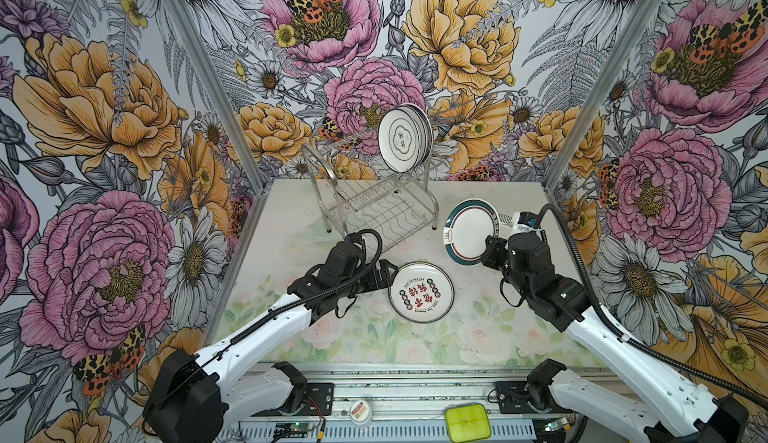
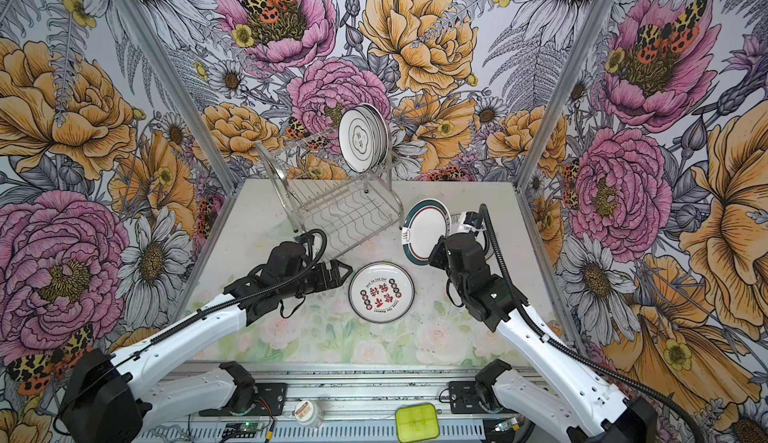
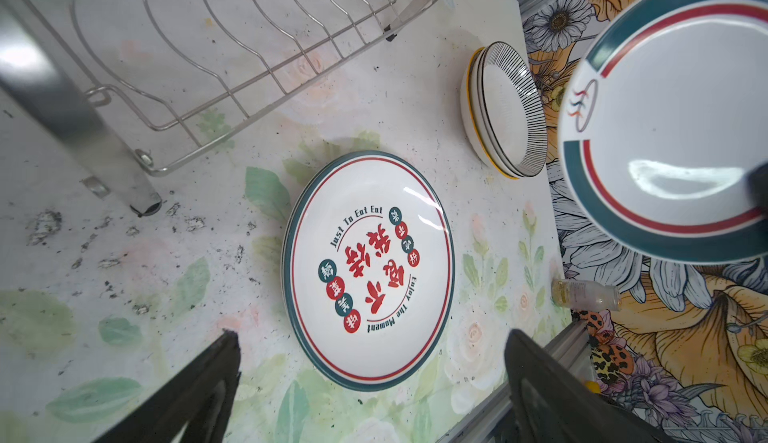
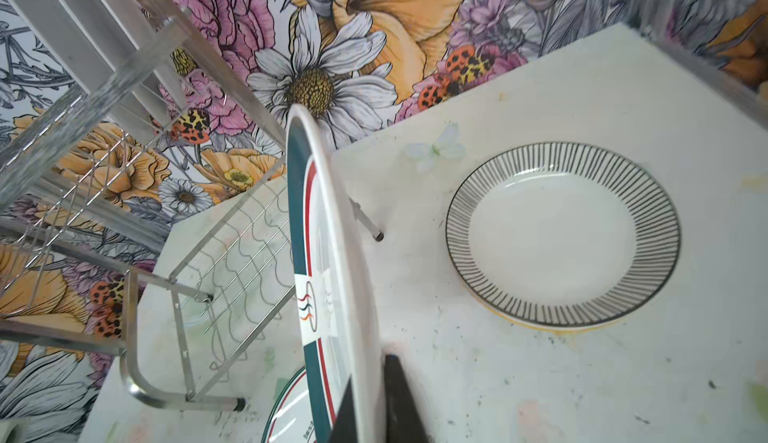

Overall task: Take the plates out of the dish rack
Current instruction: 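Carry the plate toward the left gripper while the left gripper reaches toward it, then grasp the plate rim with the left gripper while the right gripper holds it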

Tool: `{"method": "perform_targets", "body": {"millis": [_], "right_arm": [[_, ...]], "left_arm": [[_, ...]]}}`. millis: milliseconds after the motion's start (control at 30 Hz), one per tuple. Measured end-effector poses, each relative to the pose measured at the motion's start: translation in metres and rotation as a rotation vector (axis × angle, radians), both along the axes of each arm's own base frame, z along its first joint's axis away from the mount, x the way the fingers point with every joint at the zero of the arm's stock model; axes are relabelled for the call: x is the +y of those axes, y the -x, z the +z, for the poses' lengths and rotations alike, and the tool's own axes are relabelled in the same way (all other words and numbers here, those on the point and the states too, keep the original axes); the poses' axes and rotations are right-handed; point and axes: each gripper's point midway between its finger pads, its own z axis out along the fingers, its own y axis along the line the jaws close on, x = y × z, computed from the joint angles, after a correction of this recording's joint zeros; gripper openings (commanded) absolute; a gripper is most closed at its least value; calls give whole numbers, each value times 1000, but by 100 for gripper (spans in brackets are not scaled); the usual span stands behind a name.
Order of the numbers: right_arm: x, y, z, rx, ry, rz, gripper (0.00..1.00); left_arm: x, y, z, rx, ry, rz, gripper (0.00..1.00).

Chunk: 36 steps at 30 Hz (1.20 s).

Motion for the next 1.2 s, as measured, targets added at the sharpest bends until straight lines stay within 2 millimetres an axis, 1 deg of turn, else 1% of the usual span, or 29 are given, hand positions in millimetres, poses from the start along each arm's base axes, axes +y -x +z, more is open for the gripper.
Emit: {"method": "perform_targets", "body": {"millis": [100, 233, 367, 567, 800, 900, 967, 1067, 1200], "right_arm": [[14, 5, -16, 64, -71, 43, 0], [31, 7, -27, 120, -151, 94, 0], [50, 3, -38, 169, -217, 144, 0], [65, 0, -57, 232, -282, 183, 0], [78, -3, -56, 228, -391, 226, 0], [82, -4, -58, 230, -427, 240, 0], [85, -4, -60, 235, -442, 247, 0], [87, -4, -60, 237, -459, 254, 0], [88, -5, -58, 229, -478, 256, 0]], "left_arm": [[-6, -6, -3, -8, 8, -5, 98], [-14, -12, -6, -12, 22, -11, 97], [-26, -15, -9, -7, 46, -31, 95], [-41, -20, -8, -14, 88, -62, 92], [-54, -27, -16, 7, 119, -77, 88], [-58, -30, -16, 6, 124, -83, 83], [-60, -31, -15, 3, 131, -87, 76], [-63, -33, -10, -8, 151, -88, 67], [-69, -35, -4, -19, 173, -94, 62]]}}
